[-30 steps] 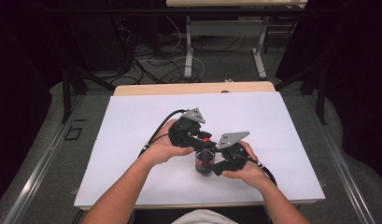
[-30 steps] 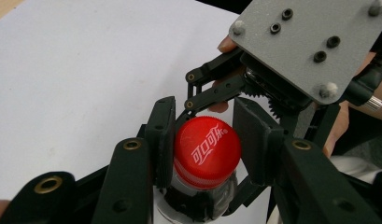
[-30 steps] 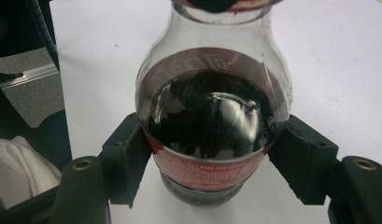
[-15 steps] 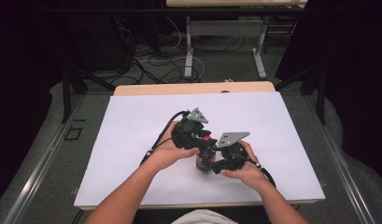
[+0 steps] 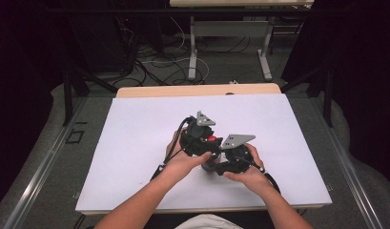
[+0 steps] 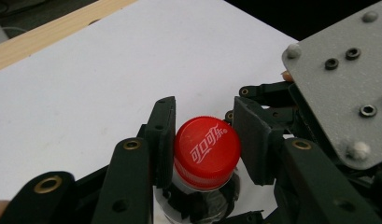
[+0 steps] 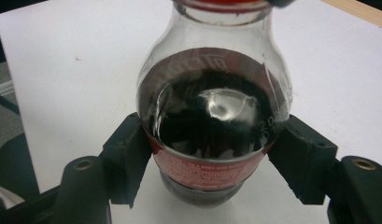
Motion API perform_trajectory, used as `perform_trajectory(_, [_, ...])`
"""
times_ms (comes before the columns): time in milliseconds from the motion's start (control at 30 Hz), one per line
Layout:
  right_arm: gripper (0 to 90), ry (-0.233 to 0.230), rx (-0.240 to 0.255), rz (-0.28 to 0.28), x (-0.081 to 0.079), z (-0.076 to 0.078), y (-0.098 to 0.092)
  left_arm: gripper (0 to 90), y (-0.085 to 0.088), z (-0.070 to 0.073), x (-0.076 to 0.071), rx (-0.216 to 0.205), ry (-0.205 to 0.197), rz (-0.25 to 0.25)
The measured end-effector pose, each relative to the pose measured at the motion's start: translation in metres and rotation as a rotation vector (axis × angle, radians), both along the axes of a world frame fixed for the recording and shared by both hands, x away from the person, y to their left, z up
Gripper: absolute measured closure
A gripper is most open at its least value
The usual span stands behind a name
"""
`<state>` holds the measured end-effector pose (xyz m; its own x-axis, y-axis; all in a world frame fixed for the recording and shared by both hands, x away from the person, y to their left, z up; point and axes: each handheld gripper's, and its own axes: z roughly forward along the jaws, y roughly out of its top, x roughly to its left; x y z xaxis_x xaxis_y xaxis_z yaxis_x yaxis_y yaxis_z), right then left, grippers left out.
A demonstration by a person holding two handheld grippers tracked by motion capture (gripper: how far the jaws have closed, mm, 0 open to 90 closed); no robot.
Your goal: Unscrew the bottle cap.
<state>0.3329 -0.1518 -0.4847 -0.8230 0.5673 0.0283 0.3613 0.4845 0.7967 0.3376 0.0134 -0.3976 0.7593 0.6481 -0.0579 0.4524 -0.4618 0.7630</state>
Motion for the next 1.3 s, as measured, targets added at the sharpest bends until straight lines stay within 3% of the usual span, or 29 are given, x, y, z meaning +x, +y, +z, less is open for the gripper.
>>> perform_trajectory(33, [32.3, 0.000, 0.010, 0.010, 0.000, 0.000, -0.001, 50.7, 0.004, 0.003, 0.003, -0.033, 0.017, -0.030])
perform_trajectory(167, [32.2, 0.006, 0.017, 0.044, 0.000, -0.001, -0.001, 43.9, 0.012, 0.008, 0.008, -0.039, 0.040, -0.089])
perform_trajectory(200, [32.1, 0.010, 0.023, 0.053, 0.000, -0.001, 0.000, 43.9, 0.018, 0.011, 0.012, -0.029, 0.078, -0.175])
perform_trajectory(233, [32.2, 0.018, 0.031, 0.057, -0.001, 0.000, 0.000, 43.9, 0.019, 0.010, 0.014, -0.030, 0.076, -0.206])
perform_trajectory(300, [32.1, 0.022, 0.036, 0.077, -0.001, 0.000, 0.000, 43.9, 0.023, 0.010, 0.017, 0.007, 0.071, -0.280])
perform_trajectory(333, [32.1, 0.026, 0.040, 0.083, -0.001, 0.000, 0.000, 44.1, 0.024, 0.010, 0.019, 0.018, 0.087, -0.301])
perform_trajectory(400, [32.1, 0.028, 0.034, 0.104, -0.001, 0.000, 0.001, 45.8, 0.025, 0.010, 0.020, 0.024, 0.098, -0.319])
perform_trajectory(433, [32.1, 0.028, 0.034, 0.104, -0.001, 0.000, 0.001, 45.8, 0.025, 0.008, 0.021, 0.021, 0.076, -0.325])
perform_trajectory(467, [32.1, 0.033, 0.024, 0.125, -0.001, -0.001, 0.002, 46.7, 0.024, 0.008, 0.022, 0.061, 0.082, -0.361])
perform_trajectory(533, [32.1, 0.033, 0.037, 0.122, -0.002, -0.002, 0.004, 50.1, 0.024, 0.007, 0.023, 0.058, 0.087, -0.389])
perform_trajectory(567, [32.1, 0.040, 0.031, 0.131, -0.002, -0.002, 0.004, 51.5, 0.023, 0.007, 0.022, 0.085, 0.068, -0.404])
perform_trajectory(600, [32.1, 0.042, 0.031, 0.135, -0.003, -0.002, 0.005, 53.5, 0.023, 0.007, 0.022, 0.080, 0.063, -0.415])
perform_trajectory(700, [32.1, 0.043, 0.024, 0.148, -0.003, -0.003, 0.006, 61.1, 0.022, 0.007, 0.021, 0.084, 0.058, -0.424])
perform_trajectory(767, [32.1, 0.038, 0.026, 0.140, -0.003, -0.004, 0.006, 61.7, 0.021, 0.007, 0.020, 0.111, 0.047, -0.420])
perform_trajectory(967, [32.1, 0.041, 0.022, 0.138, -0.003, -0.004, 0.006, 62.4, 0.020, 0.007, 0.019, 0.110, 0.050, -0.394])
perform_trajectory(1000, [32.1, 0.041, 0.022, 0.129, -0.003, -0.004, 0.006, 62.4, 0.020, 0.007, 0.018, 0.109, 0.047, -0.365])
perform_trajectory(1067, [32.1, 0.031, 0.021, 0.120, -0.003, -0.004, 0.006, 62.5, 0.020, 0.007, 0.017, 0.112, 0.046, -0.356])
perform_trajectory(1167, [32.1, 0.031, 0.012, 0.098, -0.003, -0.003, 0.006, 62.5, 0.017, 0.006, 0.014, 0.087, 0.039, -0.286])
perform_trajectory(1300, [32.1, 0.013, 0.007, 0.069, -0.003, -0.003, 0.005, 62.5, 0.011, 0.006, 0.006, 0.069, 0.035, -0.152])
